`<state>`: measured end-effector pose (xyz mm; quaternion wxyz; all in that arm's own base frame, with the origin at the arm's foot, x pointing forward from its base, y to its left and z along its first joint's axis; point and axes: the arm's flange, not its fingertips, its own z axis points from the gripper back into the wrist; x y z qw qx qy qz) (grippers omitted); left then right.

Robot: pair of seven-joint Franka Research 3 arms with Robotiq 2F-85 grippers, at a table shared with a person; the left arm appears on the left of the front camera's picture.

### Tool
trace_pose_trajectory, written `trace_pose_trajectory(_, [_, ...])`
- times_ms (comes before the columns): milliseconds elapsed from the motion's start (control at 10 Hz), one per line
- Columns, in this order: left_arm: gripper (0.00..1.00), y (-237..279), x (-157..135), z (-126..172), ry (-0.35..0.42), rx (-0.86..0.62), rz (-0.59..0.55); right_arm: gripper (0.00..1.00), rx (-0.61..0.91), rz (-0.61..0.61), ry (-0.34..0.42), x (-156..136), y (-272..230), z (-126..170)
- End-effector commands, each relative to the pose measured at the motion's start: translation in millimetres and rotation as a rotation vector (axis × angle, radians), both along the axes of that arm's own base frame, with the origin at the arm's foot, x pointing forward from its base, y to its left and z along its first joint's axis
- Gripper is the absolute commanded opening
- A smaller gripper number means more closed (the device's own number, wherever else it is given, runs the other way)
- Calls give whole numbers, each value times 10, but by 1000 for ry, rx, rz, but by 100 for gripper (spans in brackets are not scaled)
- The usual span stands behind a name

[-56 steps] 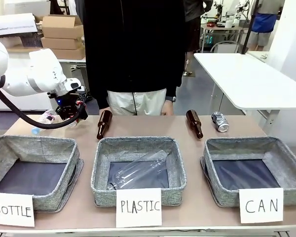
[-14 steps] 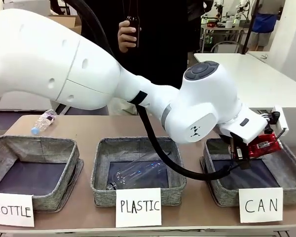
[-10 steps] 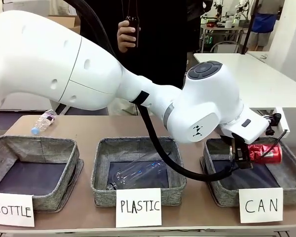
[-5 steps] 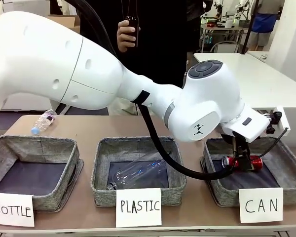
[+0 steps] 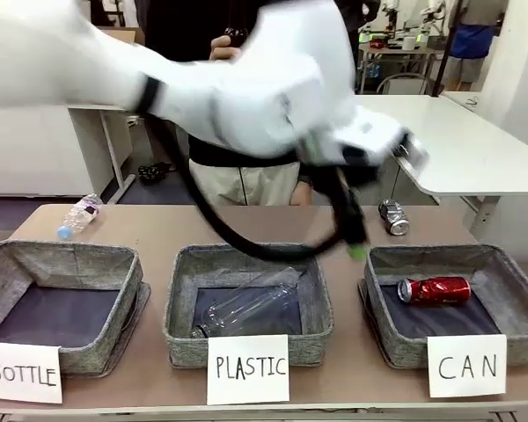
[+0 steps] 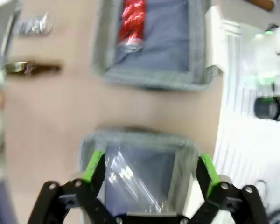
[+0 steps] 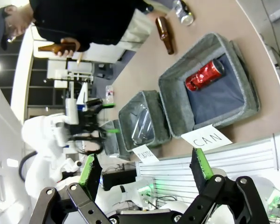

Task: Sort the can waste into the basket.
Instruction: Pick up the can waste from the table and place it in the right Fabric basket.

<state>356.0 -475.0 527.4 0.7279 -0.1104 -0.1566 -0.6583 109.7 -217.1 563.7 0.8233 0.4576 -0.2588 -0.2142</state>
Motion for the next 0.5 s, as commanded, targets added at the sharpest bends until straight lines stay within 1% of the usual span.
trace_pose_trajectory(0, [100,1403,-175,447,-3,-28,260,100,-2,3,-30,-99,-23,23])
trace_pose_trajectory(100, [100,2009,-148,578,21,-35,412,100,-2,3,-30,-99,-23,23])
trace_pose_trajectory(200, [100,2548,-125,680,65,-116,518,100,-2,3,-30,-99,-23,23])
trace_pose_trajectory(300, [100,3070,-126,743,161,-232,541,100,-2,3,-30,-99,-23,23])
trace_pose_trajectory(400, [100,3566,-124,726,256,-324,547,100,-2,3,-30,-99,-23,23])
